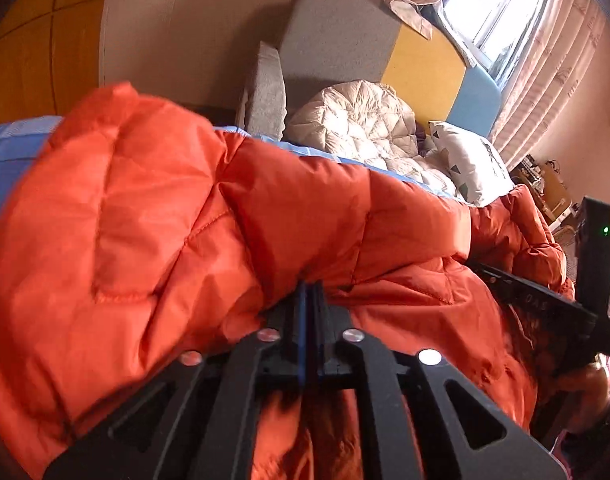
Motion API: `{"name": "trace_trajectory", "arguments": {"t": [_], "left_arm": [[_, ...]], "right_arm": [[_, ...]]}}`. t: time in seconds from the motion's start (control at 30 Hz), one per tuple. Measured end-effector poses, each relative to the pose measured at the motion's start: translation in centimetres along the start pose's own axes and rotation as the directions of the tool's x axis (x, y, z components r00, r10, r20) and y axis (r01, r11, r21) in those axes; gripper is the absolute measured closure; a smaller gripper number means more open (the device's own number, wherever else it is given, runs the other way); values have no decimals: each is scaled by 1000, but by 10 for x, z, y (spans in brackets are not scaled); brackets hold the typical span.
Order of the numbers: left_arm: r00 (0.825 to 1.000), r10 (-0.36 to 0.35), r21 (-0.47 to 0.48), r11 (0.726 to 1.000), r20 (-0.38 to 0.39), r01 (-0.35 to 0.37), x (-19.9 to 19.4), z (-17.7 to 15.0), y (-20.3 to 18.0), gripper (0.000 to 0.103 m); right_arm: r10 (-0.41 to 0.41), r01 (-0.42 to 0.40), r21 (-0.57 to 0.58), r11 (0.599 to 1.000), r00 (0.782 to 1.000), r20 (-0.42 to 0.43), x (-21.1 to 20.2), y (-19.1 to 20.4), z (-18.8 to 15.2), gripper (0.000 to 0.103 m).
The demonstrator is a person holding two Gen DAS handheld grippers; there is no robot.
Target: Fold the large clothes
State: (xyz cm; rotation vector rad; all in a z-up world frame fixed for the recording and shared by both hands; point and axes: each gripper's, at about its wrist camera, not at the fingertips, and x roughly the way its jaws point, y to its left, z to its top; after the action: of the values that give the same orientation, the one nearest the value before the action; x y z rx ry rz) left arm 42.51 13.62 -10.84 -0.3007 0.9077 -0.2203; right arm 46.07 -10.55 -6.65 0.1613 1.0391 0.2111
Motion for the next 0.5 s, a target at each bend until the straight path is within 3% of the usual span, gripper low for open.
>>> {"name": "trace_trajectory", "arguments": {"t": [0.03, 0.1, 0.33, 0.5], "left_arm": [[1000, 0, -3, 1000, 11, 0, -6, 0, -3, 72], [999, 12, -4, 1000, 47, -12, -21, 0, -12, 62], [994, -2, 70, 997, 106, -6, -47, -10, -64, 62], [998, 0, 125, 992, 69, -9, -27, -20, -92, 62]], "right_arm": [[7, -7, 6, 1000, 1000, 7, -8, -2, 0, 74], [9, -9, 5, 1000, 999, 46, -28, -4, -2, 55], [-72, 71, 15, 997, 985, 159, -85, -27, -14, 54], [-136, 128, 67, 990, 979, 149, -78, -54, -22, 54]]}}
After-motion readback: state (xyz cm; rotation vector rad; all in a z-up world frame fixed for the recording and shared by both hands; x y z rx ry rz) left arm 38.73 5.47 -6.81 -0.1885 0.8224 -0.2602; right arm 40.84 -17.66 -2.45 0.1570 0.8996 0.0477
